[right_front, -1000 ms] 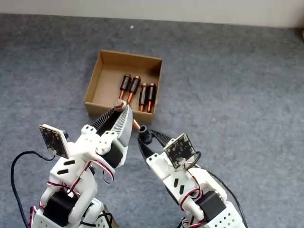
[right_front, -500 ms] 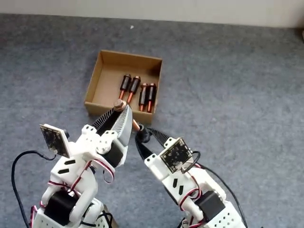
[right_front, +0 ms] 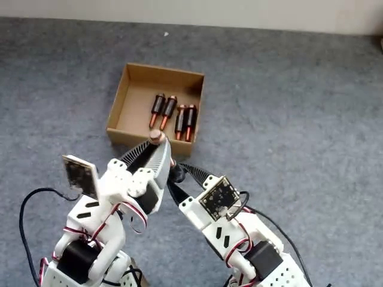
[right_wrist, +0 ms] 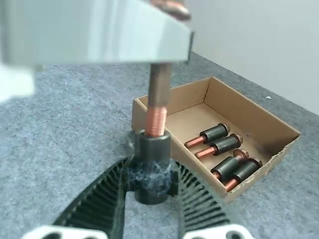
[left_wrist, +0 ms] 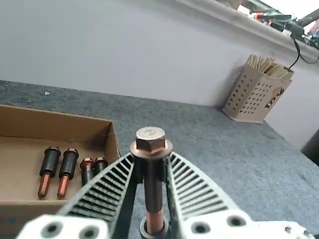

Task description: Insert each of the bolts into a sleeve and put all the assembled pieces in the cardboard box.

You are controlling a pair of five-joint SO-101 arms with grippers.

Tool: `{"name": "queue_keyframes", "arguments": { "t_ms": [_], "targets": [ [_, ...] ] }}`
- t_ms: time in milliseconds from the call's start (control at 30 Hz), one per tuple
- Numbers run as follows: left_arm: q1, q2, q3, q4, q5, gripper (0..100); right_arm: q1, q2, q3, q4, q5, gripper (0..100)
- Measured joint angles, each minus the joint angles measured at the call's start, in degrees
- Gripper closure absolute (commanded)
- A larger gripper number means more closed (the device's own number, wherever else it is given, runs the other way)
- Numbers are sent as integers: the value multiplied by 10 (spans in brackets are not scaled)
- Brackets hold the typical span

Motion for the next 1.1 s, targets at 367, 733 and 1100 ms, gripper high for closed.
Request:
{"name": "queue_keyframes", "arguments": {
  "t_ms": [367, 733, 1100],
  "targets": [
    [47, 0, -1, 98, -45, 818, -1, 0, 0, 0, 0, 994],
    [55, 0, -105, 214, -45, 818, -3, 0, 0, -2, 0, 994],
    [51, -4, -153, 252, -46, 819, -2, 1, 4, -2, 1, 994]
  ]
}}
